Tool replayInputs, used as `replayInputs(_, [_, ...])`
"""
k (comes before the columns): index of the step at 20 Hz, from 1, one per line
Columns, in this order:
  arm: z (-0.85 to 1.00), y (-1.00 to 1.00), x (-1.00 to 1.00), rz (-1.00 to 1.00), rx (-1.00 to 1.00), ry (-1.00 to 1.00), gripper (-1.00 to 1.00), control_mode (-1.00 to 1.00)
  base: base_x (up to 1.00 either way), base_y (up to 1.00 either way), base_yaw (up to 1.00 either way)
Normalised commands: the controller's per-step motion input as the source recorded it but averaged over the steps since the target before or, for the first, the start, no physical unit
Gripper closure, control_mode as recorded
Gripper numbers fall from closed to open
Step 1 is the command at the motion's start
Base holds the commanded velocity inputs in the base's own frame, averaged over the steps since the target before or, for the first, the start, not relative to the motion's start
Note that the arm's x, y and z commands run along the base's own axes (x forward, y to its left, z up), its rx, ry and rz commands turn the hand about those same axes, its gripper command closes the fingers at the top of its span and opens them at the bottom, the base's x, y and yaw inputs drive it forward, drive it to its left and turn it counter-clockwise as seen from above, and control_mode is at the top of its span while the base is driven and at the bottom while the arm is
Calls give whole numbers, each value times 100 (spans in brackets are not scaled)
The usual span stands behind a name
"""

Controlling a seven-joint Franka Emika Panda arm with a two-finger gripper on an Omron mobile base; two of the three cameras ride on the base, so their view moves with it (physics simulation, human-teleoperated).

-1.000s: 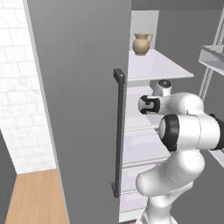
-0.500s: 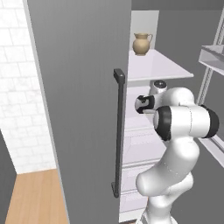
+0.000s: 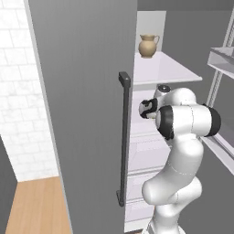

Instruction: Grab a lemon wedge from the fridge and one ice cube from the ice bowl, and put them in the glass of lemonade.

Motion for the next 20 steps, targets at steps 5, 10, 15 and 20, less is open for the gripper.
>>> replayInputs(5, [-22,-3,7,0,0,1,-100,-100,0,0,0])
replayInputs(10, [0,-1,28,0,0,0,-100,-100,0,0,0])
replayInputs(15, [0,0,41,0,0,1,-100,-100,0,0,0])
replayInputs(20, [-2,-2,25,0,0,0,-100,-100,0,0,0])
